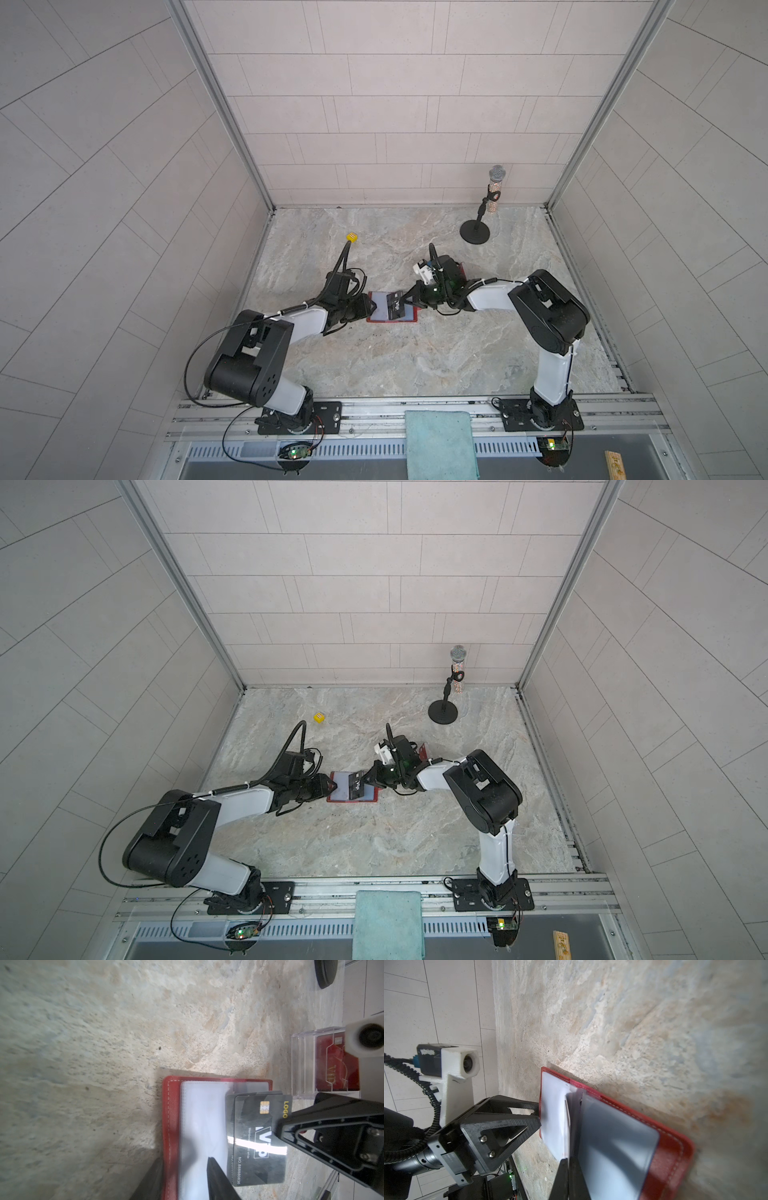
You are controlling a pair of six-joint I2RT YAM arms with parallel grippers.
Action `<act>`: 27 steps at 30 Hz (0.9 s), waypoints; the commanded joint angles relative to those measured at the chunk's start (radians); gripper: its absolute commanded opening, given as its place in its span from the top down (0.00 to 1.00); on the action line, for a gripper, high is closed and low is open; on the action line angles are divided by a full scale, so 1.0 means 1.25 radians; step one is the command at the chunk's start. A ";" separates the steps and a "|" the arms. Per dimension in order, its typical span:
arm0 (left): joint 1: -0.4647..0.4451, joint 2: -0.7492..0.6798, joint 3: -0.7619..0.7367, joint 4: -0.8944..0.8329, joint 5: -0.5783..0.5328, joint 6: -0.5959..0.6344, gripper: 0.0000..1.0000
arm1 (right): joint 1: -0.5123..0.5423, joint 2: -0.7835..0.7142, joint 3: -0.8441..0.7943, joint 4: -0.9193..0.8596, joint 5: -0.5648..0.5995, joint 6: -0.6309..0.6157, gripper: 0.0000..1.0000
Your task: Put the credit cards into the card holder
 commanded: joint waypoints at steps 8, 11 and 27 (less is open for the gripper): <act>0.003 0.004 -0.013 -0.032 0.011 0.005 0.63 | 0.003 0.032 0.009 0.055 -0.001 0.047 1.00; 0.002 0.006 -0.014 -0.031 0.009 0.005 0.64 | 0.003 0.028 0.005 0.051 0.005 0.043 1.00; 0.002 -0.007 -0.042 -0.014 -0.006 -0.031 0.95 | -0.010 -0.082 -0.033 -0.018 0.050 -0.015 1.00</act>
